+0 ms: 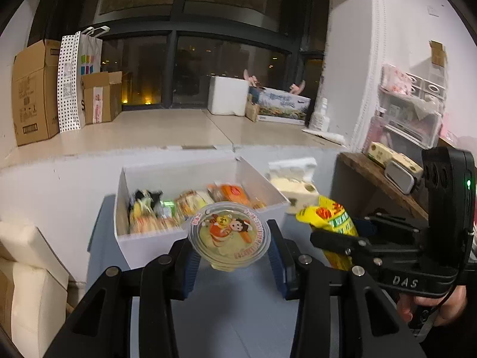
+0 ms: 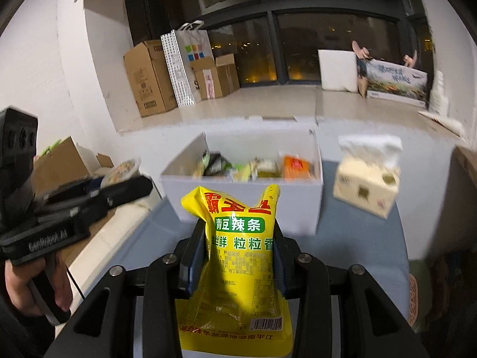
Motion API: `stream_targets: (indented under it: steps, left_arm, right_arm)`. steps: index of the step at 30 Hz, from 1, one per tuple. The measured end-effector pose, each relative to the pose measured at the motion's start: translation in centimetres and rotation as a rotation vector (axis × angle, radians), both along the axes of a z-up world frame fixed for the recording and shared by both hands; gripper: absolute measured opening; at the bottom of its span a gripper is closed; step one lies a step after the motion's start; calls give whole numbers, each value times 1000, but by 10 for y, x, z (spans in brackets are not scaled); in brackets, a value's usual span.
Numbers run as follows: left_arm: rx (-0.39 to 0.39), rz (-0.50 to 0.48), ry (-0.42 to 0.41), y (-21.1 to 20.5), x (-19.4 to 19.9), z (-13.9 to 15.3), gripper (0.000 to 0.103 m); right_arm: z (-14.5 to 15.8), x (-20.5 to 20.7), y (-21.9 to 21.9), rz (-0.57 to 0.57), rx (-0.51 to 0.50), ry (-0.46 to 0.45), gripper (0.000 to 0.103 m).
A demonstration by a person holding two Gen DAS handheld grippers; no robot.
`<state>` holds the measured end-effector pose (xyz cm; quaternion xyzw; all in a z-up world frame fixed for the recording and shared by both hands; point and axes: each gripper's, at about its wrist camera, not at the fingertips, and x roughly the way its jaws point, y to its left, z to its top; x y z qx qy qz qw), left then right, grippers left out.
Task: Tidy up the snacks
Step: 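Place the jelly cup and yellow pouch into the white box, opening both grippers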
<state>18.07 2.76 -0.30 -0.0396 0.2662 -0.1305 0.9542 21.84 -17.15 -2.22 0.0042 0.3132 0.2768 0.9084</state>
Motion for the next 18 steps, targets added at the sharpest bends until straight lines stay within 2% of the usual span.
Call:
stream_targets:
  steps: [8,18]
  left_arm:
    - [11,59,48,27,80,-7,46]
    - [28,80,99,42,132,-25,46]
  right_arm:
    - [9,85,30,-43,-63,24,42]
    - [7,144,46,-64,-124,48,42]
